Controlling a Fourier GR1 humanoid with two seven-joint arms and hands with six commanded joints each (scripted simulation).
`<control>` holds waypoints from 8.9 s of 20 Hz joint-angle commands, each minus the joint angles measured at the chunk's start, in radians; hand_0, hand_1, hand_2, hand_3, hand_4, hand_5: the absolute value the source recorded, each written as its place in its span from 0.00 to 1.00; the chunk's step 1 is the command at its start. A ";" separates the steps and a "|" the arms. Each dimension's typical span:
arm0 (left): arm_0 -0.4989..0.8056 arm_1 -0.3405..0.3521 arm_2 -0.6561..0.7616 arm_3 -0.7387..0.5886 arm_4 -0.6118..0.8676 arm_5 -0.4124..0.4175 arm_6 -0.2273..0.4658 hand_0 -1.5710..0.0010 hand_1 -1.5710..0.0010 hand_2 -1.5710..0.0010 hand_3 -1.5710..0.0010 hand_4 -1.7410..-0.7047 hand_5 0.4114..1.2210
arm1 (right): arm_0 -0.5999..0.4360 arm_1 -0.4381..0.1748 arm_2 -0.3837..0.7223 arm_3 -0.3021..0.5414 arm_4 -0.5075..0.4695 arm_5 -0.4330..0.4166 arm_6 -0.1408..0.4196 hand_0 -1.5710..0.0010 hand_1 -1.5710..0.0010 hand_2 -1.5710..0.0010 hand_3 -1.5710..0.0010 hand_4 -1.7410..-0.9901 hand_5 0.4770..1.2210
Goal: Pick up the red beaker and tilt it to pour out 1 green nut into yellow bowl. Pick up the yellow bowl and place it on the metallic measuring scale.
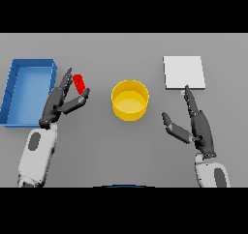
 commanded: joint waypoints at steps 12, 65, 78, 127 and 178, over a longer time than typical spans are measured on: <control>-0.198 -0.031 0.052 0.288 -0.034 0.066 -0.085 1.00 1.00 1.00 1.00 0.48 0.35 | 0.008 0.001 -0.011 -0.005 -0.022 0.006 0.011 1.00 1.00 1.00 1.00 0.66 0.22; -0.648 0.227 -0.621 0.293 -0.665 -0.195 0.109 0.00 0.00 0.00 0.12 0.03 0.99 | 0.026 0.006 0.002 -0.047 -0.007 0.004 0.030 1.00 1.00 1.00 1.00 0.73 0.26; -0.868 0.217 -0.896 0.412 -0.940 -0.289 -0.085 0.00 0.00 0.00 0.02 0.01 1.00 | 0.026 0.033 0.000 -0.025 0.008 -0.031 -0.005 1.00 1.00 1.00 1.00 0.74 0.13; -0.571 0.504 0.029 0.589 -0.150 0.095 0.338 0.00 0.00 0.00 0.00 0.00 1.00 | -0.034 -0.012 0.002 0.024 -0.005 0.016 -0.051 1.00 1.00 1.00 1.00 0.79 0.27; -0.188 0.492 0.003 0.077 0.020 -0.057 0.449 1.00 1.00 1.00 1.00 0.90 0.36 | -0.697 -0.299 0.506 0.439 0.629 0.411 -0.116 1.00 1.00 1.00 1.00 0.77 0.25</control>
